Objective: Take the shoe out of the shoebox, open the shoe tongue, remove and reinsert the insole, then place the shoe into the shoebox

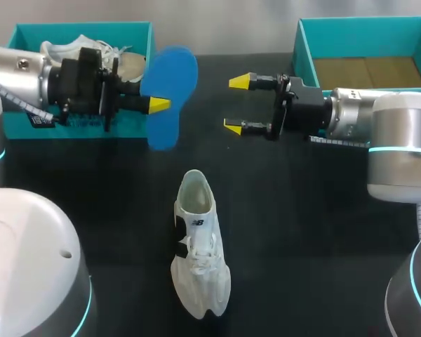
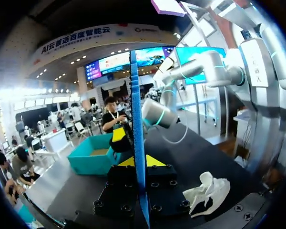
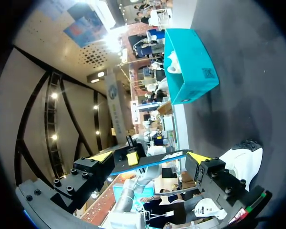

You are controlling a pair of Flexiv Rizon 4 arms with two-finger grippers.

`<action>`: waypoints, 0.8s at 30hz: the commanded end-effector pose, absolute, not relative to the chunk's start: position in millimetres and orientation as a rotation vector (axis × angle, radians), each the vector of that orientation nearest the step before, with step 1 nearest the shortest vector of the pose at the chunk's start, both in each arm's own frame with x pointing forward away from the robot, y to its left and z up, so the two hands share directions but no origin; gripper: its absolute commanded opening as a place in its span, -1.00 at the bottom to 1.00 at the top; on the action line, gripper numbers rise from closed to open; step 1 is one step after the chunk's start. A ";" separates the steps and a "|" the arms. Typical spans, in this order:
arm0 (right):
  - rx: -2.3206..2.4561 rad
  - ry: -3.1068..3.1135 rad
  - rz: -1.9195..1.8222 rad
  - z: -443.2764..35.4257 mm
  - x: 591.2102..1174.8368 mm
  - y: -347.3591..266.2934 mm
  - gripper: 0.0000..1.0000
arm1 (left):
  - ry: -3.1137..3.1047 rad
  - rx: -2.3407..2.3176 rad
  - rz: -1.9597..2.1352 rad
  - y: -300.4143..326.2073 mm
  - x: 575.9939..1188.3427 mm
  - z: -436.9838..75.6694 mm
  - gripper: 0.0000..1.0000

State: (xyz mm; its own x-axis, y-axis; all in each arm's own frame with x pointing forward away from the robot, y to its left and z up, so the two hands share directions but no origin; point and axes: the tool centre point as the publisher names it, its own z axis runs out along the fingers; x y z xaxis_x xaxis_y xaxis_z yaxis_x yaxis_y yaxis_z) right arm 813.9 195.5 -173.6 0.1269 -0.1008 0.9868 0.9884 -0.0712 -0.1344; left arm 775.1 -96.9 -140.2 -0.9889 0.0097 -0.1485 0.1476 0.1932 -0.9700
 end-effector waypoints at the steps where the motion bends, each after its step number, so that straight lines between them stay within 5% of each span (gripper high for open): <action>1: -1.255 -1.004 -1.211 -174.0 813.5 196.5 1.00 | 2.415 -0.305 -2.066 -89.9 773.8 -155.2 -1.00; 15: -1.255 -1.004 -1.211 -174.0 813.5 196.5 1.00 | 2.572 -1.342 -2.300 -91.3 773.8 -151.7 -1.00; 24: -1.255 -1.004 -1.211 -174.0 813.5 196.5 1.00 | 2.573 -1.362 -2.264 -91.8 774.0 -151.5 -1.00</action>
